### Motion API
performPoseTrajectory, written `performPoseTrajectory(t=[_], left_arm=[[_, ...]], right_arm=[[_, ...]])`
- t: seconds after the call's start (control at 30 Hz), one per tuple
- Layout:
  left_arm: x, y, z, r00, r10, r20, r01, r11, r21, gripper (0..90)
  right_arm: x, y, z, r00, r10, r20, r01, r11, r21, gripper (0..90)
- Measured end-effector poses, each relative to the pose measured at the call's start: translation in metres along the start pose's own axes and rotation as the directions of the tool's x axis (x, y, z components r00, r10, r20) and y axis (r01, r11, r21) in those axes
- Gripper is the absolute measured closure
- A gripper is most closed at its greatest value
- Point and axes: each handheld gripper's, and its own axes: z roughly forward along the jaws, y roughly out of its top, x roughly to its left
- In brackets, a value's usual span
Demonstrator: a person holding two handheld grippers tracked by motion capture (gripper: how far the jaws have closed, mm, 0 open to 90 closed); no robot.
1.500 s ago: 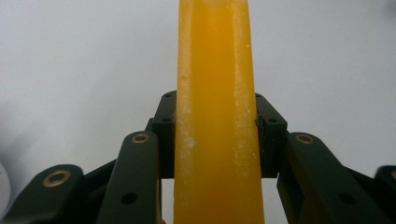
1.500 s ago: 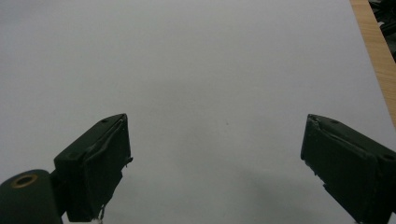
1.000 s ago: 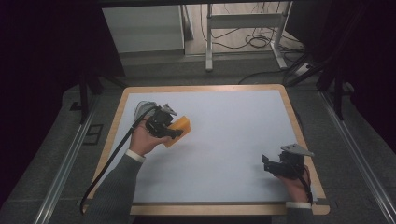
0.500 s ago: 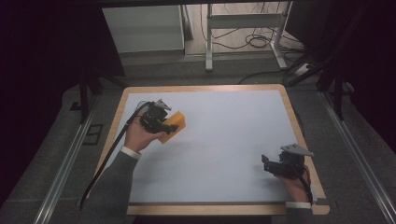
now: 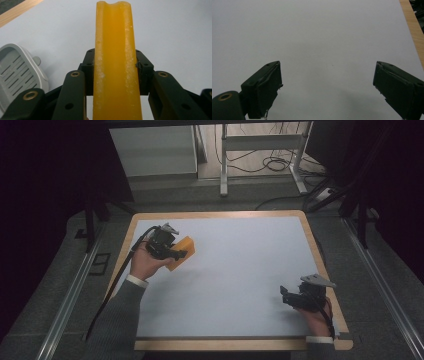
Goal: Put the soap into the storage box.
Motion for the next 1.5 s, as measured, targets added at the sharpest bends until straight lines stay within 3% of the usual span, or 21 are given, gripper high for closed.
performPoseTrajectory(t=[0.7,0.83,1.5], left_arm=[[0.023,0.001,0.000,0.9979,-0.058,-0.029,0.059,0.9983,0.003,60.7],[0.029,0.002,-0.001,0.9958,-0.077,-0.050,0.077,0.9970,-0.007,60.7],[0.054,0.007,0.005,0.9857,-0.149,-0.079,0.149,0.9888,-0.003,60.7]], right_arm=[[0.000,0.000,0.000,1.0000,-0.001,-0.006,0.001,1.000,-0.004,8.4],[-0.001,0.000,0.000,1.0000,0.000,-0.006,0.000,1.000,-0.005,8.4],[0.000,-0.001,0.001,0.9999,-0.009,-0.005,0.009,1.000,0.003,8.4]])
